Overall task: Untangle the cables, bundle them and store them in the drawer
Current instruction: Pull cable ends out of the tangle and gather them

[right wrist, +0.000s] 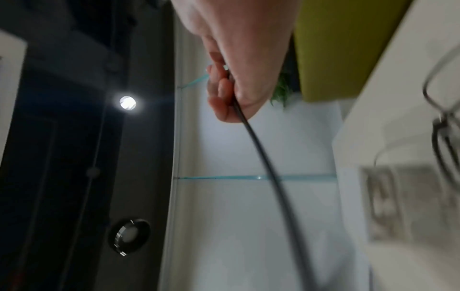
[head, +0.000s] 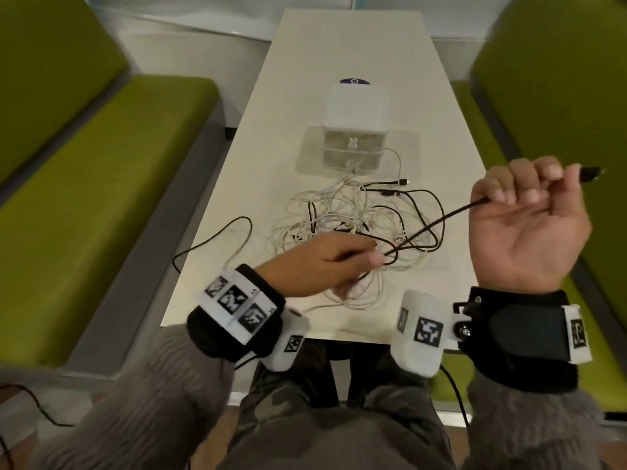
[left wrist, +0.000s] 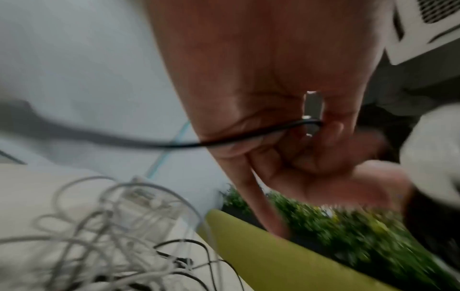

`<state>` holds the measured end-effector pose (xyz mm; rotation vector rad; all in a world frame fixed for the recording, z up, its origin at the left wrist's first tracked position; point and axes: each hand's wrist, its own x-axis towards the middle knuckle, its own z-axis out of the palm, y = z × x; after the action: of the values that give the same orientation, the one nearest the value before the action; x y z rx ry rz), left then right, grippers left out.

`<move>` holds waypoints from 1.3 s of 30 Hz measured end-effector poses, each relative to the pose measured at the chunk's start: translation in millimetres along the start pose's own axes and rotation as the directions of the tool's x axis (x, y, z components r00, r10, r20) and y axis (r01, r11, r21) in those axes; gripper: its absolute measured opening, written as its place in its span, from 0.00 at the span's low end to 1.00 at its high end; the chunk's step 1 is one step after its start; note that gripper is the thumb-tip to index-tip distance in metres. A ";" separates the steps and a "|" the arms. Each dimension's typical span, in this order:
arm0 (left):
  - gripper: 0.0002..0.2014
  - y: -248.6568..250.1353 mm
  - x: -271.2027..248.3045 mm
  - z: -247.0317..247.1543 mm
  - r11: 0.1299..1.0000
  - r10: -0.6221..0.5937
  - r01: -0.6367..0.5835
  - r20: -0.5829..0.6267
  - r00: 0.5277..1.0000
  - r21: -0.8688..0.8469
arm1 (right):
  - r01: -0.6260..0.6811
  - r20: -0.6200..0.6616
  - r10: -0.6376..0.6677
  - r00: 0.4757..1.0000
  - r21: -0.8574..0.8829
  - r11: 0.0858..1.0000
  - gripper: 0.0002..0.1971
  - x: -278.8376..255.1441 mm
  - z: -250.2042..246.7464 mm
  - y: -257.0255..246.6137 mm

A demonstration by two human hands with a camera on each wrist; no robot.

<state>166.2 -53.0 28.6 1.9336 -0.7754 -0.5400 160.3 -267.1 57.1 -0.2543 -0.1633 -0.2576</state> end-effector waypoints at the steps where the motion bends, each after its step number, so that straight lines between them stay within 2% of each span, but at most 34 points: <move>1: 0.16 -5.0 -6.8 -11.2 0.999 -0.046 0.045 -0.044 0.998 -0.020 | 0.045 -0.057 -0.053 0.997 -0.136 0.990 0.23 -0.3 -3.7 -4.3; 2: 0.17 -12.7 -14.1 -25.0 0.996 -0.087 0.089 -0.094 0.992 0.012 | 0.074 -0.119 -0.108 0.987 -0.265 0.961 0.23 -0.7 -7.2 -7.6; 4: 0.21 -32.9 -32.1 -51.9 0.955 -0.174 0.217 -0.211 0.962 0.200 | 0.079 -0.243 -0.206 0.948 -0.446 0.892 0.22 -4.1 -15.5 -9.8; 6: 0.27 -55.9 -49.6 -76.6 0.881 -0.253 0.352 -0.313 0.916 0.318 | 0.035 -0.329 -0.238 0.914 -0.520 0.854 0.21 -6.7 -22.8 -1.6; 7: 0.28 -64.9 -57.1 -85.3 0.857 -0.306 0.417 -0.352 0.885 0.303 | -0.007 -0.366 -0.224 0.903 -0.535 0.845 0.20 -8.8 -26.2 5.1; 10: 0.29 -92.8 -78.7 -102.0 0.747 -0.441 0.610 -0.489 0.753 0.264 | -0.104 -0.442 -0.205 0.873 -0.580 0.808 0.21 -18.5 -36.2 21.8; 12: 0.32 -110.3 -95.7 -113.8 0.642 -0.446 0.715 -0.623 0.643 0.278 | -0.108 -0.440 -0.240 0.866 -0.632 0.767 0.21 -24.2 -42.8 24.3; 14: 0.33 -125.4 -114.4 -128.3 0.538 -0.419 0.788 -0.716 0.558 0.300 | -0.096 -0.428 -0.275 0.861 -0.669 0.737 0.21 -27.4 -47.9 19.0; 15: 0.32 -131.4 -122.2 -135.6 0.474 -0.421 0.824 -0.742 0.521 0.310 | -0.087 -0.426 -0.295 0.855 -0.678 0.730 0.21 -28.3 -50.3 15.7; 17: 0.29 -138.0 -128.5 -147.0 0.407 -0.465 0.857 -0.737 0.491 0.315 | -0.070 -0.431 -0.320 0.844 -0.679 0.731 0.21 -29.6 -54.6 11.1; 19: 0.24 -139.7 -121.9 -152.5 0.425 -0.528 0.842 -0.665 0.528 0.332 | -0.072 -0.427 -0.308 0.850 -0.675 0.734 0.22 -30.9 -55.9 13.0; 21: 0.19 -136.7 -104.2 -150.1 0.452 -0.572 0.806 -0.569 0.590 0.382 | -0.083 -0.411 -0.269 0.871 -0.662 0.745 0.23 -32.2 -53.6 20.5; 22: 0.14 -129.7 -91.0 -145.4 0.495 -0.557 0.770 -0.532 0.637 0.403 | -0.091 -0.409 -0.249 0.878 -0.653 0.752 0.23 -32.7 -51.8 24.5; 23: 0.11 -118.2 -75.8 -138.2 0.574 -0.499 0.704 -0.503 0.706 0.418 | -0.102 -0.415 -0.234 0.879 -0.643 0.759 0.24 -33.0 -50.6 27.6; 25: 0.05 -86.7 -41.2 -117.8 0.750 -0.246 0.474 -0.471 0.847 0.462 | -0.121 -0.432 -0.217 0.875 -0.630 0.767 0.25 -33.9 -50.5 31.1; 26: 0.05 -67.1 -22.9 -105.1 0.804 -0.120 0.352 -0.450 0.885 0.479 | -0.124 -0.436 -0.212 0.875 -0.625 0.771 0.26 -34.1 -51.6 32.3; 28: 0.05 -34.4 12.9 -78.0 0.862 0.040 0.153 -0.366 0.930 0.483 | -0.133 -0.439 -0.199 0.876 -0.616 0.776 0.26 -34.8 -53.3 34.4; 29: 0.06 -22.2 29.6 -63.6 0.861 0.071 0.089 -0.290 0.954 0.501 | -0.141 -0.441 -0.189 0.878 -0.614 0.777 0.25 -35.3 -53.7 36.1; 30: 0.06 -15.6 46.1 -49.1 0.843 0.050 0.062 -0.193 0.980 0.534 | -0.151 -0.442 -0.177 0.879 -0.612 0.776 0.25 -35.9 -54.4 37.8; 31: 0.07 -13.0 60.9 -34.9 0.807 -0.019 0.062 -0.079 0.997 0.587 | -0.166 -0.444 -0.163 0.881 -0.612 0.773 0.25 -36.5 -55.2 39.3; 33: 0.09 -18.9 83.3 -11.4 0.685 -0.232 0.103 0.083 0.969 0.721 | -0.197 -0.444 -0.134 0.886 -0.621 0.759 0.25 -37.1 -57.7 42.0; 34: 0.09 -24.3 88.4 -4.2 0.627 -0.300 0.119 0.097 0.949 0.770 | -0.217 -0.441 -0.114 0.890 -0.629 0.746 0.25 -37.2 -59.1 43.7; 35: 0.10 -28.5 89.6 -1.2 0.603 -0.313 0.134 0.079 0.947 0.787 | -0.248 -0.443 -0.086 0.892 -0.640 0.727 0.24 -37.0 -60.5 45.1; 36: 0.09 -28.2 86.7 -1.3 0.614 -0.266 0.146 0.028 0.964 0.776 | -0.293 -0.451 -0.052 0.891 -0.658 0.694 0.24 -36.4 -61.2 46.1; 37: 0.08 -25.3 81.0 -4.0 0.654 -0.168 0.152 -0.054 0.984 0.742 | -0.346 -0.461 -0.016 0.887 -0.687 0.639 0.22 -35.6 -62.3 47.0; 39: 0.06 -18.7 64.6 -11.2 0.740 0.018 0.130 -0.212 0.977 0.660 | -0.434 -0.456 0.056 0.888 -0.792 0.431 0.21 -35.4 -68.0 50.2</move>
<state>224.2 -85.6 13.9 2.6416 -0.8490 -0.0676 148.8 -230.2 -26.0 -1.2870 0.4275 -0.0539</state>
